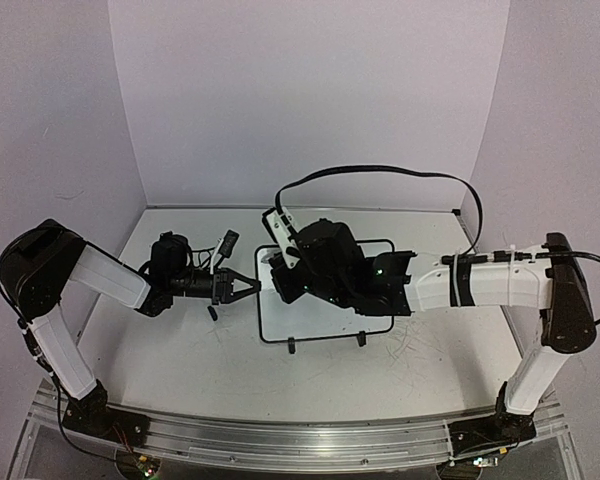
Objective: Write a sentence on the whiteboard
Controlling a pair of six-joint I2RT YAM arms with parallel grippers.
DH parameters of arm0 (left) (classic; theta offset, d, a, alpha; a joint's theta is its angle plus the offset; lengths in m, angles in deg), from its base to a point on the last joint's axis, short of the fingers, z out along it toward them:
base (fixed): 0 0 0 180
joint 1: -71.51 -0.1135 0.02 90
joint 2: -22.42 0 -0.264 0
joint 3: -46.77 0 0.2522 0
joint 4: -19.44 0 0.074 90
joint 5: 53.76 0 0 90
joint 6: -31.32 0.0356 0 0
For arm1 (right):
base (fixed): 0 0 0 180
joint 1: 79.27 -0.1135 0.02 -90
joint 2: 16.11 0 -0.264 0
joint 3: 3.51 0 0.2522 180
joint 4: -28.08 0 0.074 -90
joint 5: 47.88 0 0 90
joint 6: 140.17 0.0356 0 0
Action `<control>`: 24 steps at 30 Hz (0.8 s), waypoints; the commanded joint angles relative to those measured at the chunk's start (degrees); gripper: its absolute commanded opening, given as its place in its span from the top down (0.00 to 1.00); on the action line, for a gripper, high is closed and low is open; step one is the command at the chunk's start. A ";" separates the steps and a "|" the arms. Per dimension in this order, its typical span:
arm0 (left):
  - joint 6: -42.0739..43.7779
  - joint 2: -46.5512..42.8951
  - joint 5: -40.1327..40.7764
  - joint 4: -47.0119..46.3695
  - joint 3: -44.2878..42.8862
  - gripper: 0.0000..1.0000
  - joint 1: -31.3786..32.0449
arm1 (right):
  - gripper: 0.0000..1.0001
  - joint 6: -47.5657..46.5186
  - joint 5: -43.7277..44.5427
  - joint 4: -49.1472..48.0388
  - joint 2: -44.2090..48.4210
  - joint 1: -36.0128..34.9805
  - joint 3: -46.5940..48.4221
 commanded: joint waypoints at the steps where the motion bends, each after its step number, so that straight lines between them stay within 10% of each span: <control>1: 0.25 -0.97 -0.61 -0.68 -0.45 1.00 0.74 | 1.00 -0.47 1.48 -2.40 -0.86 -0.45 2.70; 24: 0.64 -1.44 -0.85 -0.32 -0.42 1.00 0.75 | 1.00 -0.39 3.09 -3.16 -2.59 -0.44 4.18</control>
